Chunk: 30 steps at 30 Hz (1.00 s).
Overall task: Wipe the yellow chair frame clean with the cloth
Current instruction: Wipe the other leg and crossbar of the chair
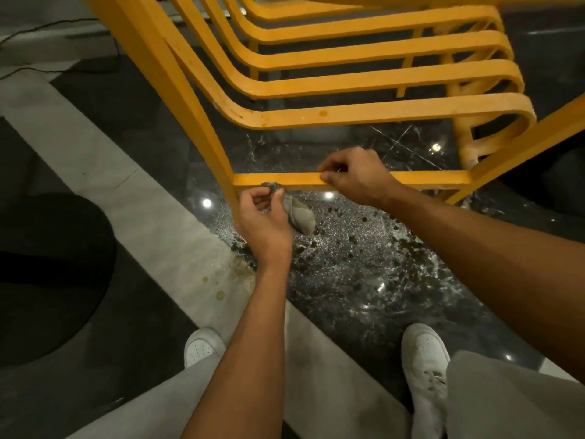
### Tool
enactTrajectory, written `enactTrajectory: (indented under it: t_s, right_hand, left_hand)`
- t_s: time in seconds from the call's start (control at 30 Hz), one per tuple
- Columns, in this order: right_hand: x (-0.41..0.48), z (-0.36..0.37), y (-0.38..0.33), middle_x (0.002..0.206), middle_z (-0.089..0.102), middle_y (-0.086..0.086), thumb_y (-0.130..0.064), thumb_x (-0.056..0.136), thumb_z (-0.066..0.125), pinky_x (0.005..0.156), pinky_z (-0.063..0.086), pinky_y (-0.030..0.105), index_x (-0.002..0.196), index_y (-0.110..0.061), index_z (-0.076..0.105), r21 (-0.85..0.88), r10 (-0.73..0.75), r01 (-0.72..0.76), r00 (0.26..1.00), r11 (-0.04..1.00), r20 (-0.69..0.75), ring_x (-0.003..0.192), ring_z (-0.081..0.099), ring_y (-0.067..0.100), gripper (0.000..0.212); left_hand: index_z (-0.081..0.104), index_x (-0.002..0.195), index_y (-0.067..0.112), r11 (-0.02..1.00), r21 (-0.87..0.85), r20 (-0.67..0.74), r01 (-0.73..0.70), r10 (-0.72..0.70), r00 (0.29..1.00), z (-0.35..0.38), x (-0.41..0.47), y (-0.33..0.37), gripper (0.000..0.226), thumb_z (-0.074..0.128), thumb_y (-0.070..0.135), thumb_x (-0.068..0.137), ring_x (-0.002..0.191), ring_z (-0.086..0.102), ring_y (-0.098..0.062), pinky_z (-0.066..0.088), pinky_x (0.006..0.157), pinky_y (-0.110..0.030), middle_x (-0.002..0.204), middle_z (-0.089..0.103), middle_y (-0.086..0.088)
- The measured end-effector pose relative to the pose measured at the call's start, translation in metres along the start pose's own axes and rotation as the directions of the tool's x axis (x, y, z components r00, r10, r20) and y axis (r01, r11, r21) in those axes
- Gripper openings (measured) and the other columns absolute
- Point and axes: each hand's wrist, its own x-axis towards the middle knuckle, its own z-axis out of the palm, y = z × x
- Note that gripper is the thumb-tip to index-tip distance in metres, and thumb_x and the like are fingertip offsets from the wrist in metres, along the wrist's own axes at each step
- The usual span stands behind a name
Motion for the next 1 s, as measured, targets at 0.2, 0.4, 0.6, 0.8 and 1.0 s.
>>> enactTrajectory:
  t_s: [0.2,0.4,0.6,0.8,1.0]
  right_hand:
    - [-0.007,-0.011,0.013,0.100,0.077,0.003,-0.023,0.097,0.072,0.089,0.057,0.033,0.109,-0.016,0.080,-0.017,-0.003,0.002,0.997,1.000,-0.074,0.094,0.069,0.016,0.017]
    - [-0.012,-0.017,0.028,0.102,0.077,0.003,-0.028,0.098,0.072,0.084,0.051,0.027,0.110,-0.016,0.080,0.003,0.033,-0.033,0.995,0.999,-0.089,0.093,0.068,0.013,0.019]
    - [-0.009,-0.018,0.029,0.100,0.079,0.004,-0.027,0.096,0.074,0.089,0.055,0.028,0.107,-0.015,0.082,0.019,0.015,-0.013,0.997,1.000,-0.081,0.094,0.070,0.013,0.018]
    - [-0.005,-0.021,0.030,0.102,0.079,0.004,-0.025,0.096,0.075,0.086,0.054,0.027,0.106,-0.014,0.082,0.039,0.032,-0.030,0.998,0.999,-0.048,0.095,0.070,0.013,0.017]
    - [-0.006,-0.021,0.029,0.099,0.079,0.004,-0.025,0.096,0.074,0.083,0.054,0.028,0.106,-0.014,0.082,0.033,0.023,-0.021,0.999,0.999,-0.045,0.089,0.069,0.011,0.017]
  left_hand:
    - [0.075,0.107,0.009,1.000,0.004,-0.037,-0.005,0.005,0.999,0.006,-0.003,-0.004,0.018,0.081,0.019,0.093,0.085,0.070,-0.006,0.055,0.075,-0.010,0.097,0.073,0.003]
    - [0.076,0.104,0.013,0.964,0.164,0.083,-0.211,0.199,0.976,0.004,-0.004,-0.005,0.009,0.078,0.016,0.096,0.088,0.071,-0.010,0.055,0.078,-0.012,0.098,0.076,0.003]
    - [0.075,0.101,0.011,0.956,0.211,0.051,-0.203,0.196,0.979,0.005,-0.003,-0.004,0.007,0.077,0.016,0.096,0.081,0.067,-0.007,0.046,0.071,-0.002,0.095,0.074,0.001]
    - [0.074,0.099,0.011,0.978,0.148,0.014,-0.147,0.146,0.989,0.004,0.001,-0.005,0.006,0.078,0.013,0.095,0.080,0.066,-0.005,0.051,0.072,-0.008,0.093,0.073,0.002]
    - [0.074,0.098,0.012,0.980,0.141,0.026,-0.137,0.135,0.991,0.002,0.004,-0.008,0.005,0.078,0.013,0.095,0.079,0.066,-0.001,0.052,0.071,-0.008,0.093,0.073,0.002]
